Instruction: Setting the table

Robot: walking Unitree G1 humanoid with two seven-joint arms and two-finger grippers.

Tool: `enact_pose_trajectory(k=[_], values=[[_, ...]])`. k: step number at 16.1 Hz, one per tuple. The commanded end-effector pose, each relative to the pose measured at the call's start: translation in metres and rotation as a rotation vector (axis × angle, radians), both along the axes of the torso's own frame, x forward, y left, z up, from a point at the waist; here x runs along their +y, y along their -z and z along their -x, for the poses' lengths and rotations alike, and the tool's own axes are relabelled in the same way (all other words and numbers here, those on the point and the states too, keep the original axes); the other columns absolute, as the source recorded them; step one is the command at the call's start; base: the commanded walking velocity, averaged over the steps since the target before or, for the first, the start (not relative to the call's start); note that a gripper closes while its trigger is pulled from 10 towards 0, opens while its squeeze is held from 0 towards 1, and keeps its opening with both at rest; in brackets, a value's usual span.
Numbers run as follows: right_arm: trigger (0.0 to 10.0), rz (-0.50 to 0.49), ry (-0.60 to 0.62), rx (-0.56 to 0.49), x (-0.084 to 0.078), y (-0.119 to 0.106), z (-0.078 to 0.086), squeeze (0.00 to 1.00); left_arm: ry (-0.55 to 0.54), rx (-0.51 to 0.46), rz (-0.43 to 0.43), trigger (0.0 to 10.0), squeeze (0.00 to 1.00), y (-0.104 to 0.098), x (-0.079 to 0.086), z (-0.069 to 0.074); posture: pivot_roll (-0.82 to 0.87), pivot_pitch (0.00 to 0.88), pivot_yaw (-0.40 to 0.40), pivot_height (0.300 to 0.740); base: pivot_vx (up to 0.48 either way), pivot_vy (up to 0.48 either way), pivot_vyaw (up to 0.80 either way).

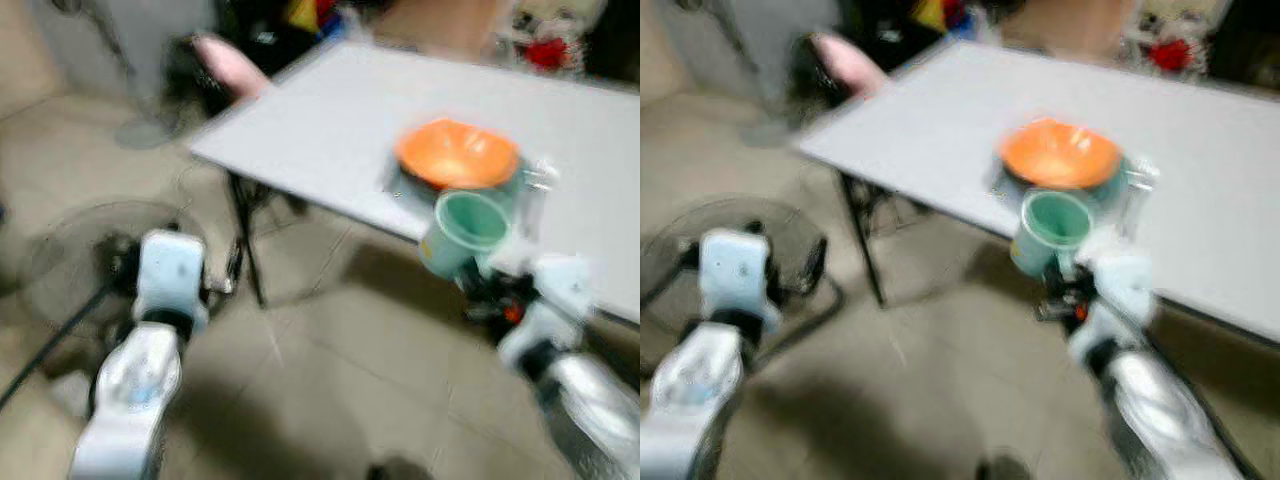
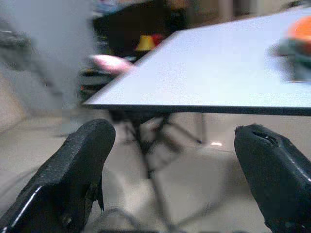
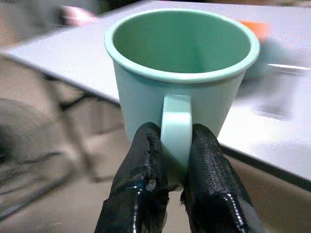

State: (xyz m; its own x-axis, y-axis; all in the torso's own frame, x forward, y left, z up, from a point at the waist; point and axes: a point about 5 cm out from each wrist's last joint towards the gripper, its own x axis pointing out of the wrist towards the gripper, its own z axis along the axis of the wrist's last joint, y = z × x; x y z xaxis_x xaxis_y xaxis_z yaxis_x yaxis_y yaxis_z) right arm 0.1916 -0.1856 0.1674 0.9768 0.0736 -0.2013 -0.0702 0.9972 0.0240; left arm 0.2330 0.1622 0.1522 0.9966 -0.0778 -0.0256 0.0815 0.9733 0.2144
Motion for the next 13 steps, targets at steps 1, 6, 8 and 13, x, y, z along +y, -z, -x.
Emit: enact_pose_trajectory(k=[1, 6, 8, 13], values=[[10.0, 0.008, 0.025, -0.045, -0.004, -0.014, 0.005, 0.0, -0.011, -0.024, -0.006, 10.0, 0.0, -0.004, 0.005, -0.001, -0.24, 0.037, 0.07, 0.74, 0.0, 0.0, -0.8], [10.0, 0.036, 0.036, -0.086, -0.012, -0.025, -0.015, 0.0, -0.046, -0.05, 0.022, 10.0, 0.0, -0.009, 0.005, -0.001, -0.21, 0.034, 0.032, 0.74, 0.0, 0.0, -0.8], [10.0, 0.014, 0.025, -0.077, -0.009, -0.014, -0.035, 0.0, -0.043, -0.054, 0.002, 10.0, 0.0, -0.009, 0.002, 0.002, -0.16, 0.033, 0.03, 0.74, 0.0, 0.0, -0.8], [10.0, 0.006, -0.071, -0.05, 0.007, -0.001, -0.054, 0.0, -0.049, -0.071, 0.008, 10.0, 0.0, -0.014, 0.006, -0.001, -0.14, 0.03, 0.048, 0.74, 0.054, 0.0, -0.63]])
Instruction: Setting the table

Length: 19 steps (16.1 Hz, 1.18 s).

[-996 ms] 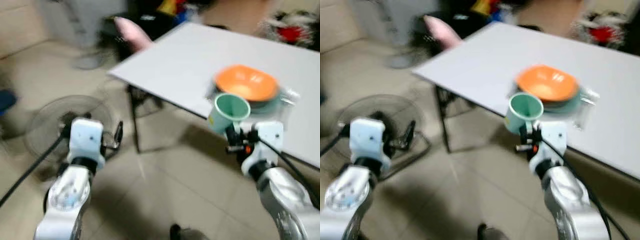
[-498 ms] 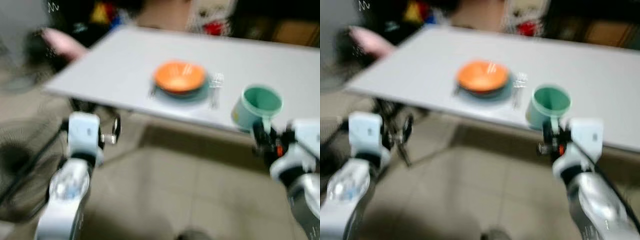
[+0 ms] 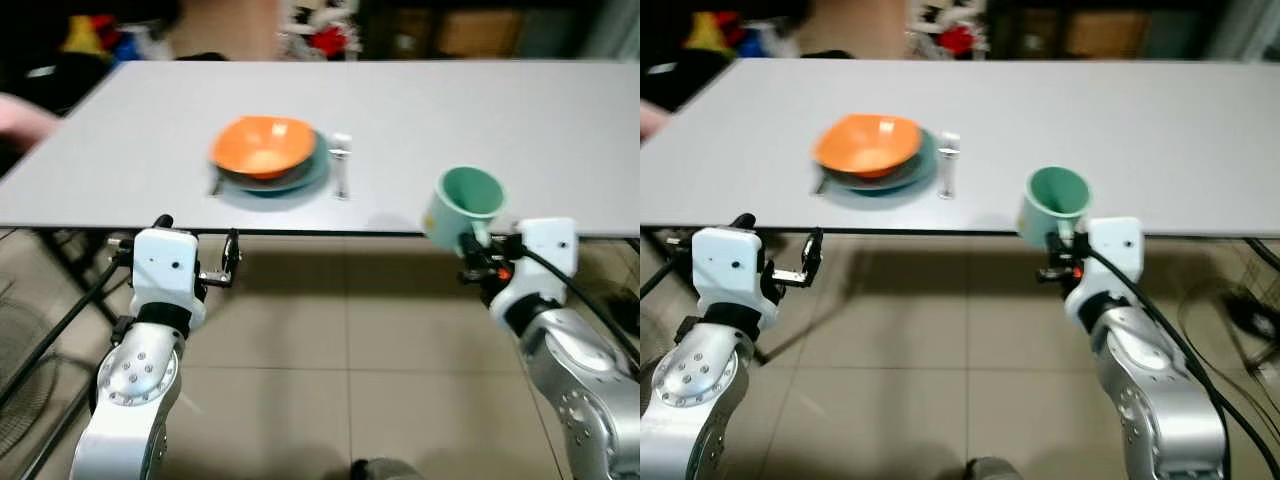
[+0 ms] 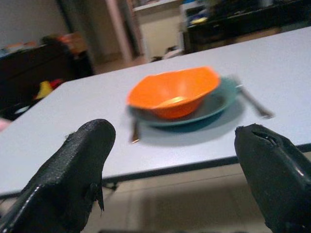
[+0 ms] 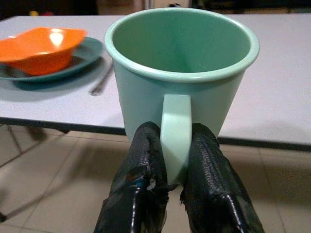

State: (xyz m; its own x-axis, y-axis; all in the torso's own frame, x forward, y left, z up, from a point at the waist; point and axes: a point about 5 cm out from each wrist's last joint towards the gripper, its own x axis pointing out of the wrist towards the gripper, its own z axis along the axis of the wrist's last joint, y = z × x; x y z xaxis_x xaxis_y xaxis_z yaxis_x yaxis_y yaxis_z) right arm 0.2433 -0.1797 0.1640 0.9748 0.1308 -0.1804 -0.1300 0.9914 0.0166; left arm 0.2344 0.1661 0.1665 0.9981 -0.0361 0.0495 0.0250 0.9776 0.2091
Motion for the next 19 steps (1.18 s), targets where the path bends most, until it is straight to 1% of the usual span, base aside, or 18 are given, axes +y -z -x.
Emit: enact_pose_trajectory(k=[1, 2, 4, 6, 8, 10, 17, 19], values=[[10.0, -0.015, -0.015, -0.036, 0.002, -0.005, -0.003, 0.0, -0.007, 0.004, -0.001, 10.0, 0.0, 0.0, 0.002, 0.0, -0.14, 0.03, 0.048, 0.74, 0.27, 0.0, 0.0], [10.0, -0.026, -0.045, -0.074, 0.008, -0.008, -0.009, 0.0, -0.015, 0.001, 0.004, 10.0, 0.0, -0.002, 0.004, -0.003, -0.14, 0.031, 0.051, 0.74, 0.319, 0.0, 0.0], [10.0, -0.022, -0.07, -0.087, 0.011, -0.009, -0.011, 0.0, -0.023, 0.001, 0.005, 10.0, 0.0, -0.002, 0.006, -0.005, -0.14, 0.034, 0.05, 0.74, 0.321, 0.0, 0.0], [10.0, -0.001, -0.082, -0.096, 0.014, -0.009, -0.013, 0.0, -0.029, 0.0, 0.003, 10.0, 0.0, -0.003, 0.009, -0.006, -0.14, 0.032, 0.047, 0.74, 0.345, 0.0, 0.0], [10.0, 0.04, -0.084, -0.122, 0.017, -0.009, -0.015, 0.0, -0.043, 0.005, 0.006, 10.0, 0.0, -0.002, 0.012, -0.006, -0.14, 0.031, 0.044, 0.74, 0.401, 0.0, 0.0], [10.0, 0.017, -0.105, -0.122, 0.02, -0.006, -0.016, 0.0, -0.043, 0.007, 0.012, 10.0, 0.0, -0.002, 0.01, -0.006, -0.13, 0.031, 0.042, 0.74, 0.418, 0.0, 0.0], [10.0, 0.003, -0.104, -0.132, 0.021, -0.005, -0.019, 0.0, -0.045, 0.014, 0.013, 10.0, 0.0, -0.001, 0.012, -0.004, -0.13, 0.033, 0.041, 0.74, 0.417, 0.0, 0.0], [10.0, 0.003, -0.107, -0.142, 0.02, -0.006, -0.02, 0.0, -0.036, 0.006, 0.007, 10.0, 0.0, -0.005, 0.011, -0.005, -0.13, 0.035, 0.041, 0.74, 0.418, 0.0, 0.0]])
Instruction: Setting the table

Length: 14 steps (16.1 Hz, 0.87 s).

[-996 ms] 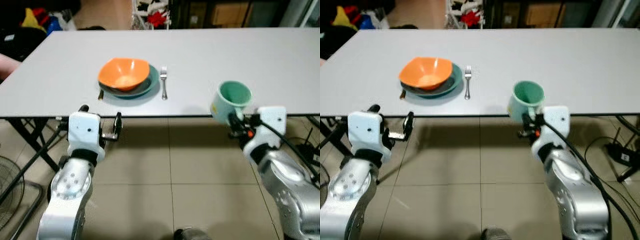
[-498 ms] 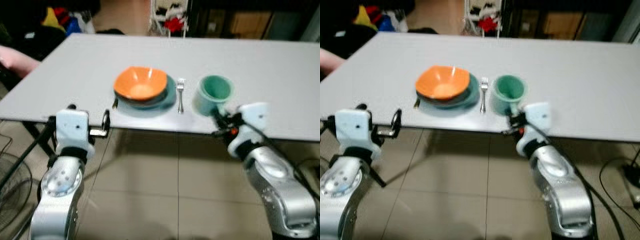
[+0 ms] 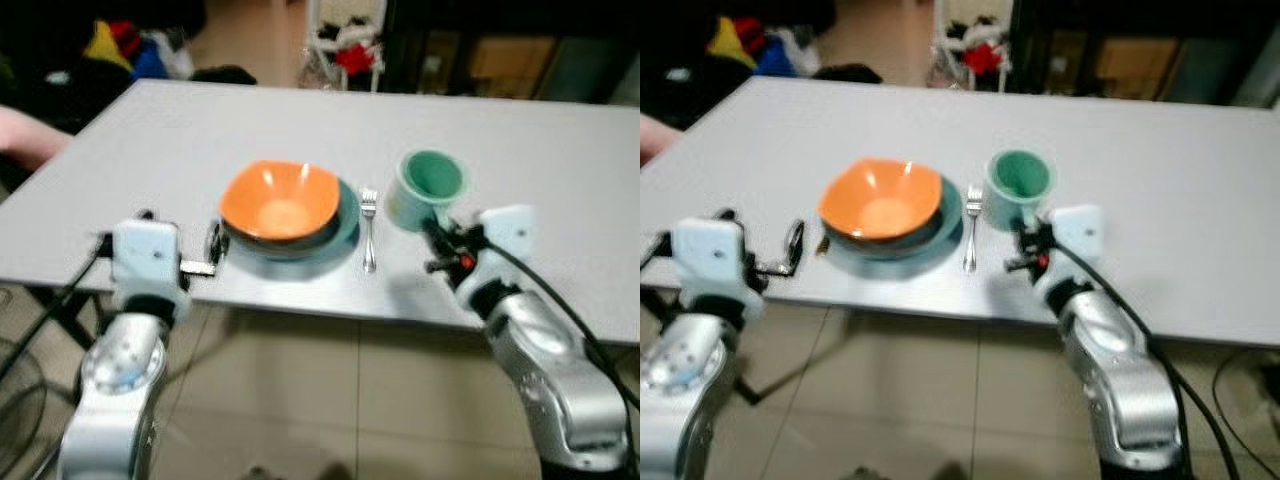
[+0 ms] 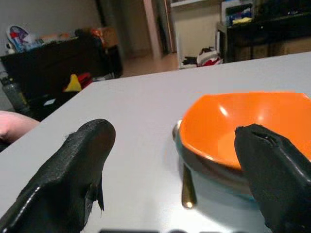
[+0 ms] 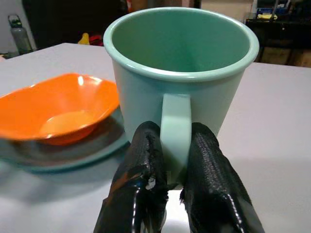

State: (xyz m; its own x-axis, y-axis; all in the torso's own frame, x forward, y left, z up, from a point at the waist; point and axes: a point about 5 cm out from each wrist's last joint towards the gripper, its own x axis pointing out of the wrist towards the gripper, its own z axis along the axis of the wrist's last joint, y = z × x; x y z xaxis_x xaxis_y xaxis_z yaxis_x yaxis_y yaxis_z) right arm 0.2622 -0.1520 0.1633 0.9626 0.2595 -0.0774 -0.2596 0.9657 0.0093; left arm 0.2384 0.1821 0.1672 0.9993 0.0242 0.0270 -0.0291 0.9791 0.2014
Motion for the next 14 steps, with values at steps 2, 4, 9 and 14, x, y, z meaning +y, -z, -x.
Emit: enact_pose_trajectory(k=[2, 4, 9, 14], values=[[10.0, 0.007, 0.023, -0.042, -0.007, -0.008, -0.003, 0.0, 0.028, -0.024, -0.006, 10.0, 0.0, -0.007, -0.005, -0.001, -0.13, 0.035, 0.041, 0.74, 0.42, 0.0, 0.0], [10.0, -0.007, 0.016, -0.039, -0.005, -0.008, -0.004, 0.0, 0.031, -0.025, -0.014, 10.0, 0.0, -0.008, -0.004, -0.001, -0.13, 0.036, 0.041, 0.74, 0.416, 0.0, 0.0], [10.0, -0.02, 0.005, -0.036, -0.003, -0.008, -0.006, 0.0, 0.033, -0.025, -0.03, 10.0, 0.0, -0.011, -0.001, 0.003, -0.12, 0.033, 0.038, 0.74, 0.409, 0.0, 0.0], [10.0, -0.06, -0.037, -0.022, -0.001, -0.011, -0.012, 0.0, 0.061, -0.031, -0.025, 10.0, 0.0, -0.015, -0.001, 0.006, -0.12, 0.035, 0.034, 0.74, 0.306, 0.0, 0.0]])
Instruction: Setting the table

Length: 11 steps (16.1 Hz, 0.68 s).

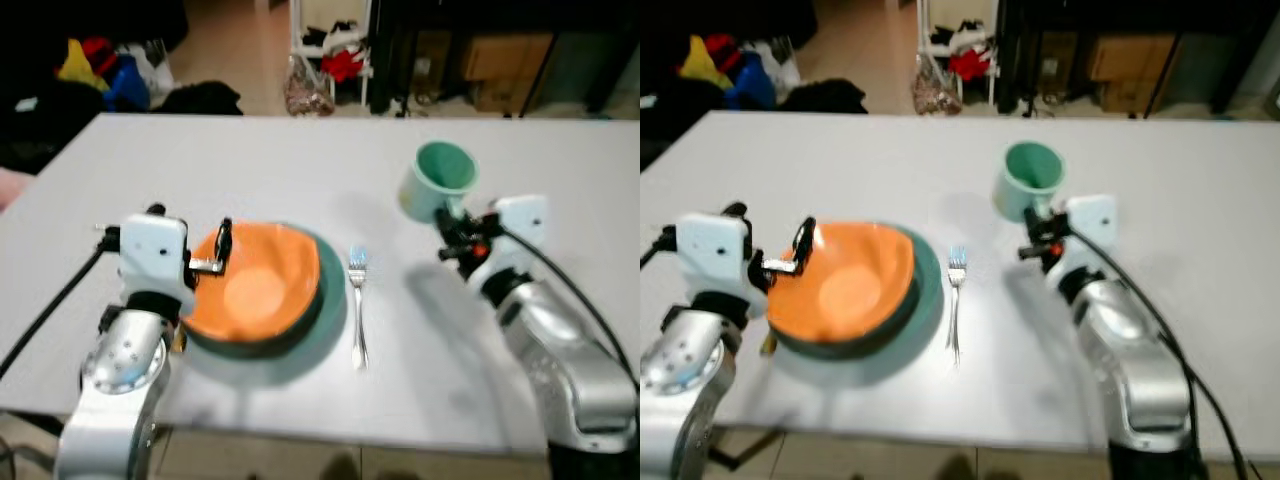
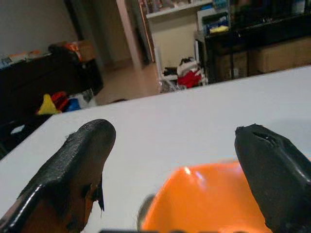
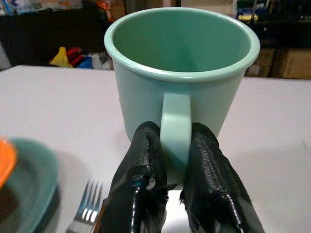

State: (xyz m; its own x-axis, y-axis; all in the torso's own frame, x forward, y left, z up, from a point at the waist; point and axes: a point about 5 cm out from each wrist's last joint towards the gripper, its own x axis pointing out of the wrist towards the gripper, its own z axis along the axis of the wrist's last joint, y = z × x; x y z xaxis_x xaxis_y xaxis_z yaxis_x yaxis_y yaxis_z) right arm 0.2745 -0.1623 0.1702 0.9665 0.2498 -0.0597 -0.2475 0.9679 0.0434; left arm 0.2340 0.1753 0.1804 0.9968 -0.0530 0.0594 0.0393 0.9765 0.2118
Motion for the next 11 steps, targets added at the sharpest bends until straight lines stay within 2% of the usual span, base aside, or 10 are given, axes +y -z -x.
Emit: enact_pose_trajectory(k=[1, 3, 7, 9, 11], values=[[10.0, -0.017, -0.058, -0.007, 0.009, -0.004, -0.003, 0.0, 0.01, 0.009, -0.01, 10.0, 0.0, -0.002, 0.004, 0.002, -0.12, 0.034, 0.035, 0.74, 0.0, 0.0, 0.0], [10.0, 0.053, -0.057, 0.024, 0.004, 0.0, -0.018, 0.0, 0.104, -0.014, -0.023, 10.0, 0.0, -0.012, 0.002, 0.003, -0.12, 0.033, 0.035, 0.74, 0.0, 0.0, 0.0], [10.0, 0.057, -0.112, 0.046, 0.005, 0.002, -0.048, 0.0, 0.248, -0.015, -0.02, 10.0, 0.0, -0.025, -0.001, 0.001, -0.1, 0.019, 0.043, 0.74, 0.0, 0.0, 0.0], [10.0, 0.084, -0.157, 0.05, 0.009, 0.006, -0.064, 0.0, 0.348, -0.001, -0.027, 10.0, 0.0, -0.029, -0.005, -0.001, -0.09, 0.012, 0.044, 0.74, 0.0, 0.0, 0.0], [10.0, 0.145, -0.188, 0.079, 0.011, 0.023, -0.082, 0.0, 0.451, 0.048, -0.029, 10.0, 0.0, -0.027, -0.011, -0.001, -0.08, 0.003, 0.045, 0.74, 0.0, 0.0, 0.0]])
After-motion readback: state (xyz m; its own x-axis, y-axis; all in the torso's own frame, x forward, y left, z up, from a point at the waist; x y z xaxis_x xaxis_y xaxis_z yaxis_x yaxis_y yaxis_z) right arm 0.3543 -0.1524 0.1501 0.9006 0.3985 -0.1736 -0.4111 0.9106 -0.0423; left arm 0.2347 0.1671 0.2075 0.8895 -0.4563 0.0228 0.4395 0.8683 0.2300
